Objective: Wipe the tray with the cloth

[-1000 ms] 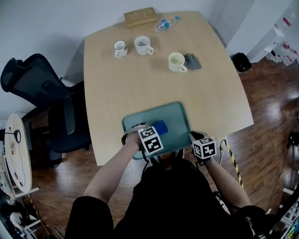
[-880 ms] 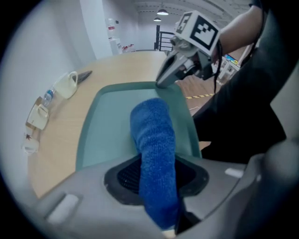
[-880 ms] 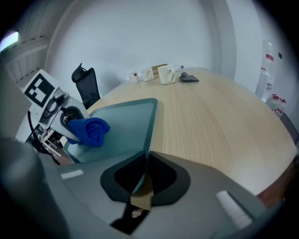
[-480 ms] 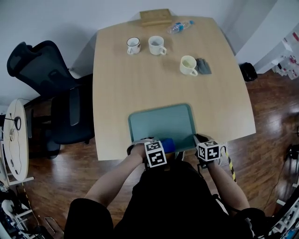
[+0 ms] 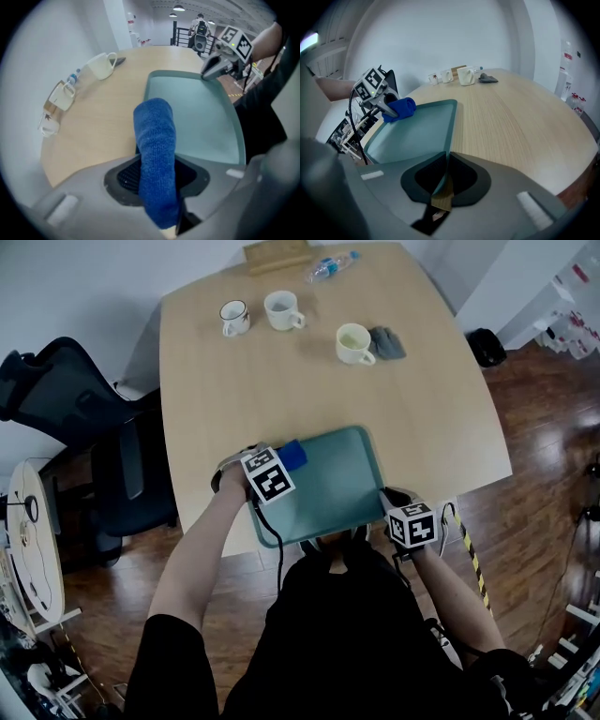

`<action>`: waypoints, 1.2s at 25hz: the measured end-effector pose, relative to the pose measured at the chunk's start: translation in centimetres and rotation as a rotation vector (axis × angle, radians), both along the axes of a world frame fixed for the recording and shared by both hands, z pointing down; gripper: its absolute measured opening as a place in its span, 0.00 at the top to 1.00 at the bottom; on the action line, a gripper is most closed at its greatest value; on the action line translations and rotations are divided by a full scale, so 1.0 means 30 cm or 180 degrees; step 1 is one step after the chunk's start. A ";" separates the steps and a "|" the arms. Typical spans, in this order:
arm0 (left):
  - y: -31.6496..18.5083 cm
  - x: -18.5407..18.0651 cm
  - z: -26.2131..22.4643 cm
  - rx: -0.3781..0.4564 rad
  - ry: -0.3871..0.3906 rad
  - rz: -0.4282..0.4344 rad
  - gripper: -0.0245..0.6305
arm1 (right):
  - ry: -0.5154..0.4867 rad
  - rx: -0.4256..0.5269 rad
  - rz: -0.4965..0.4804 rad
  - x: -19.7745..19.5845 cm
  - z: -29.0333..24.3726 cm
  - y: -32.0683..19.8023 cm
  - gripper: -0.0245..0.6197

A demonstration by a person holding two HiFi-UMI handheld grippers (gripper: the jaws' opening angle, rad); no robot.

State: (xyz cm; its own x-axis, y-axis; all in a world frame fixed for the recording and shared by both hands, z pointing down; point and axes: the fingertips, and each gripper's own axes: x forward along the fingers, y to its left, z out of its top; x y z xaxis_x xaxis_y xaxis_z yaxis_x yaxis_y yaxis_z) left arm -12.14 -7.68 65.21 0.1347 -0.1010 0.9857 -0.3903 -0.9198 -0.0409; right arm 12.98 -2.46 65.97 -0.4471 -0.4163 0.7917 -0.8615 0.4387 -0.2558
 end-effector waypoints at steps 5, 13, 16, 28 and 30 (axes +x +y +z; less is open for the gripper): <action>-0.026 -0.003 -0.003 0.0020 -0.0001 -0.0130 0.73 | -0.0008 0.0034 0.0010 0.004 0.003 0.001 0.92; 0.167 0.086 0.003 0.0108 0.0047 0.0164 0.74 | 0.0019 -0.0036 -0.0034 0.014 0.012 0.005 0.92; 0.281 0.137 0.003 0.0074 0.0108 0.0306 0.74 | 0.0036 -0.0055 -0.0051 0.015 0.013 0.006 0.92; 0.542 0.225 0.006 -0.0228 0.0380 0.0554 0.74 | 0.0089 -0.0112 -0.0111 0.010 0.014 0.001 0.92; 0.505 0.191 0.010 -0.0254 0.0340 0.0578 0.74 | 0.0082 -0.0120 -0.0114 0.009 0.013 -0.001 0.92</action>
State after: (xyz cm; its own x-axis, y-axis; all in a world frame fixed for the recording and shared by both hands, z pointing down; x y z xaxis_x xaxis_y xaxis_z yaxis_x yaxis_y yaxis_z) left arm -6.40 7.47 65.52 0.2475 0.0123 0.9688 -0.2163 -0.9740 0.0676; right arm 13.26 -2.50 66.36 -0.4406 -0.3699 0.8180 -0.8519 0.4598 -0.2509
